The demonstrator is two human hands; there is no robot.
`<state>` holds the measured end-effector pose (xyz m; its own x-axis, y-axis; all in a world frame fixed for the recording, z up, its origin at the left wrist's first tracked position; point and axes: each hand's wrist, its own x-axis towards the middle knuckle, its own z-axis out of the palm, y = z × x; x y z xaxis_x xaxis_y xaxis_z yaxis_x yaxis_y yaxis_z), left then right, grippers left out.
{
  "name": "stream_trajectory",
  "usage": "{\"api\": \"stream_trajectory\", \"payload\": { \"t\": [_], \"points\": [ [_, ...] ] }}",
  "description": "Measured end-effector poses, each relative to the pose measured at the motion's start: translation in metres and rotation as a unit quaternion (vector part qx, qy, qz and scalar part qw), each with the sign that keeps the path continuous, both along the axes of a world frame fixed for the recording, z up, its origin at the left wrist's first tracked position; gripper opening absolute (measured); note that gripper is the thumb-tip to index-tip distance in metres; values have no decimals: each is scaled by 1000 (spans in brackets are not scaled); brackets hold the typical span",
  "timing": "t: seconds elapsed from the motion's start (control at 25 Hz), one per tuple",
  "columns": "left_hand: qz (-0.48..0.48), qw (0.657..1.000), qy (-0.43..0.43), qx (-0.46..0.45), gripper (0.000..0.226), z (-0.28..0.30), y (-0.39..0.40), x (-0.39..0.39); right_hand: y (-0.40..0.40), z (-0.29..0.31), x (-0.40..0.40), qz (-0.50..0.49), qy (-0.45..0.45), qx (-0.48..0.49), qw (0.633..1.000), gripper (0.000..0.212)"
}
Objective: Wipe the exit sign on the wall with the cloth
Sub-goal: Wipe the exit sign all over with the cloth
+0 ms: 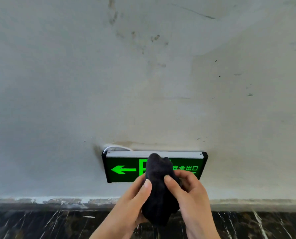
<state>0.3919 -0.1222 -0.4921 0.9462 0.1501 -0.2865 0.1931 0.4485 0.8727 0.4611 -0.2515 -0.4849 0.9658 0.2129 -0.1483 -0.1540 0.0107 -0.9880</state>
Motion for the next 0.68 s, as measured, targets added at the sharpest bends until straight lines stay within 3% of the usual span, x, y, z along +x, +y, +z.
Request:
{"api": "stream_trajectory", "payload": {
  "t": [0.2, 0.36, 0.48, 0.52, 0.6, 0.68],
  "points": [
    [89, 993, 22, -79, 39, -13, 11, -10, 16, 9, -6, 68, -96, -169, 979, 11],
    [225, 946, 41, -231, 16, -26, 25, -14, 31, 37, 4, 31, -265, -249, 931, 24],
    [271, 910, 23, -314, 48, -32, 49, -22, 44, 59, 25, -49, -465, -265, 843, 44],
    [296, 897, 5, -329, 40, -34, 55, -28, 49, 64, 35, -67, -524, -276, 803, 46],
    [313, 911, 6, -268, 20, -35, 61, -37, 57, 72, 55, -73, -601, -317, 731, 51],
    [317, 906, -16, -281, 18, -35, 74, -42, 63, 77, 73, -59, -640, -357, 678, 57]
  ]
}}
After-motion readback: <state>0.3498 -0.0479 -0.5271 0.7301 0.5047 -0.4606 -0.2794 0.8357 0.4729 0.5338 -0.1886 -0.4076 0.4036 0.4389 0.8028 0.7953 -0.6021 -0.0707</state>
